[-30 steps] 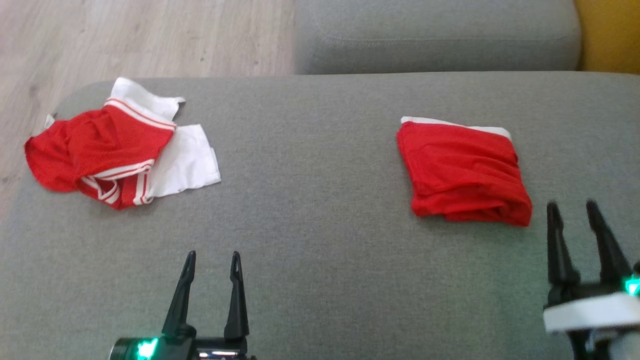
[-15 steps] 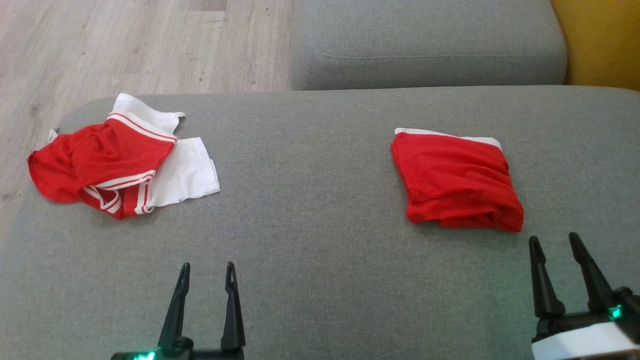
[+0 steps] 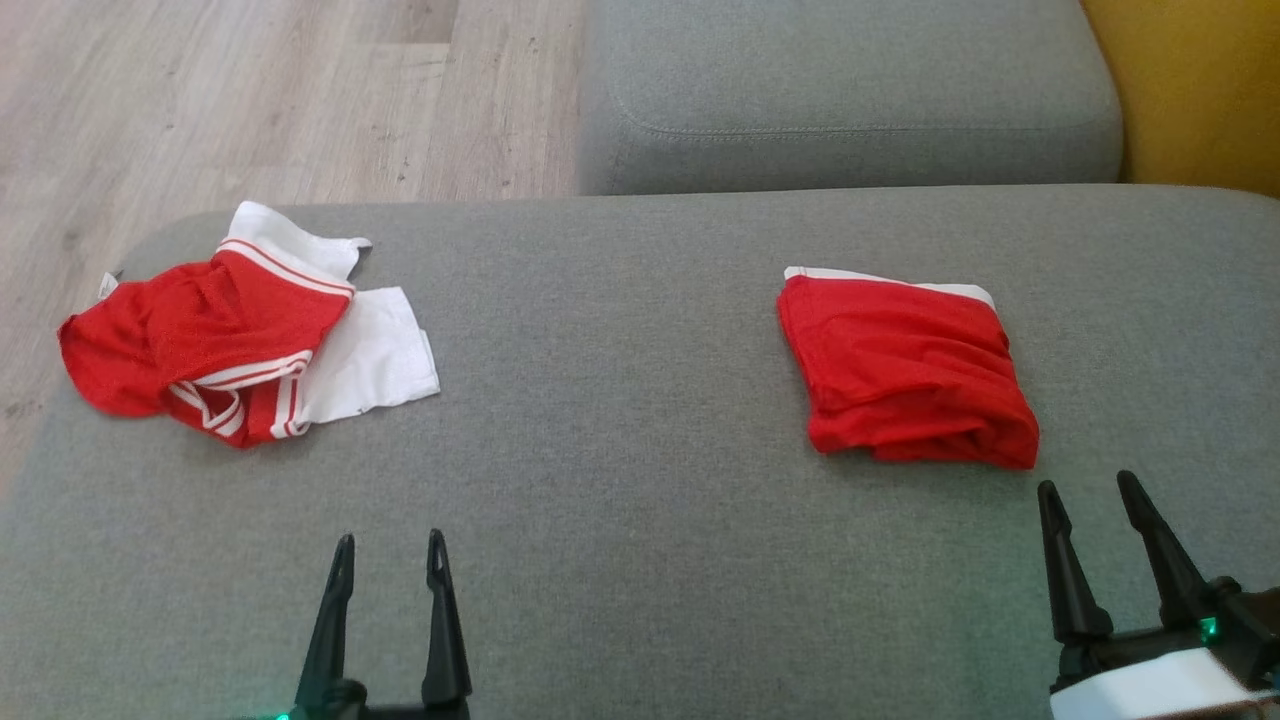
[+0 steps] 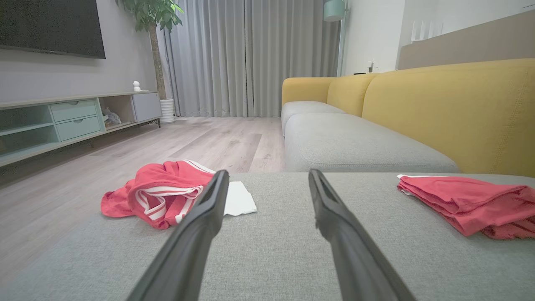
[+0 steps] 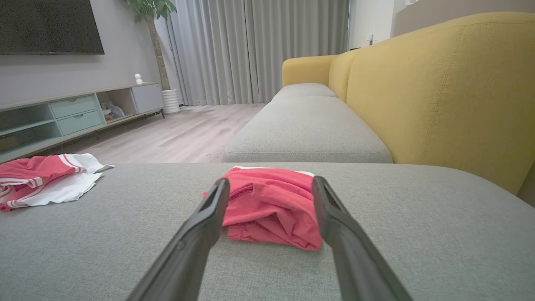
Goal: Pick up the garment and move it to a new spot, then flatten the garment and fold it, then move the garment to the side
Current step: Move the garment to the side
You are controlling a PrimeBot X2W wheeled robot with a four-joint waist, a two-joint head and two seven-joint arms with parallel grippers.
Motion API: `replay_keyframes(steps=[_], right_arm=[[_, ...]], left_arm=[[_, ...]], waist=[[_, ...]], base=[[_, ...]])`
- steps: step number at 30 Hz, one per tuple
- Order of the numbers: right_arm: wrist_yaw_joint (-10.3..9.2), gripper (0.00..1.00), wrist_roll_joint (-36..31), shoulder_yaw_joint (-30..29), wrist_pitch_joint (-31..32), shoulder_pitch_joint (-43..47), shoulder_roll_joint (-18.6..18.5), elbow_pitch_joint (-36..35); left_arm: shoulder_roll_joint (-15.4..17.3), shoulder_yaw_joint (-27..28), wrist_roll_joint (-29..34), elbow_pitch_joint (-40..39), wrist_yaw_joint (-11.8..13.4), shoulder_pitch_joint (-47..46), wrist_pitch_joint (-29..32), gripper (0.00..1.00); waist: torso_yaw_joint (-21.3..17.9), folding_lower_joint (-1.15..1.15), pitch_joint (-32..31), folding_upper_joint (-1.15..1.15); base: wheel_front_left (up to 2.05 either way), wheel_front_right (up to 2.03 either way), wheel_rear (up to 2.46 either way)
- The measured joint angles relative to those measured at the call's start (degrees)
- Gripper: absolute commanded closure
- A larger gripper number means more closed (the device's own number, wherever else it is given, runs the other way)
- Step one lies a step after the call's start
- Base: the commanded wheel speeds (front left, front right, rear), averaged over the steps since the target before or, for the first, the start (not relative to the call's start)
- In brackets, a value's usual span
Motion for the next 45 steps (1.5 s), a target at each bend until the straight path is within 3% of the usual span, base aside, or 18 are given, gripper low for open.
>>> replay_keyframes(steps=[16, 24, 29, 39, 45], right_arm=[[0.00, 0.00, -1.08, 0.21, 0.00, 0.01, 1.46, 2.09], [0.00, 0.00, -1.48, 0.22, 0.00, -0.91, 0.80, 8.13], [0.00, 0.00, 3.41, -1.48, 0.37, -7.55, -0.10, 15.03], [0.00, 0.00, 11.79, -2.34, 15.15, -25.94, -7.94, 25.65], [0.00, 0.00, 18.55, 3.82, 25.42, -28.62, -9.80, 30.62]], left_arm=[[0.01, 1.08, -0.32, 0.12, -1.04, 0.68, 0.00, 0.00], [0.01, 0.07, -0.32, 0.15, -1.56, 0.63, 0.00, 0.00], [0.03, -1.05, -0.30, -0.60, -2.50, 0.32, 0.00, 0.00], [0.02, -4.38, 0.04, -1.41, -2.47, -5.23, 0.00, 0.00], [-0.02, -6.21, 0.03, -0.83, -1.81, -7.38, 0.00, 0.00]], waist=[[0.08, 0.00, -0.91, 0.00], [1.35, 0.00, 0.24, 0.00], [2.04, 0.00, 2.20, 0.00], [3.65, 0.02, 8.63, 0.00], [4.86, 0.02, 11.55, 0.00]], base=[[0.00, 0.00, 0.00], [0.00, 0.00, 0.00], [0.00, 0.00, 0.00], [0.00, 0.00, 0.00], [0.00, 0.00, 0.00]])
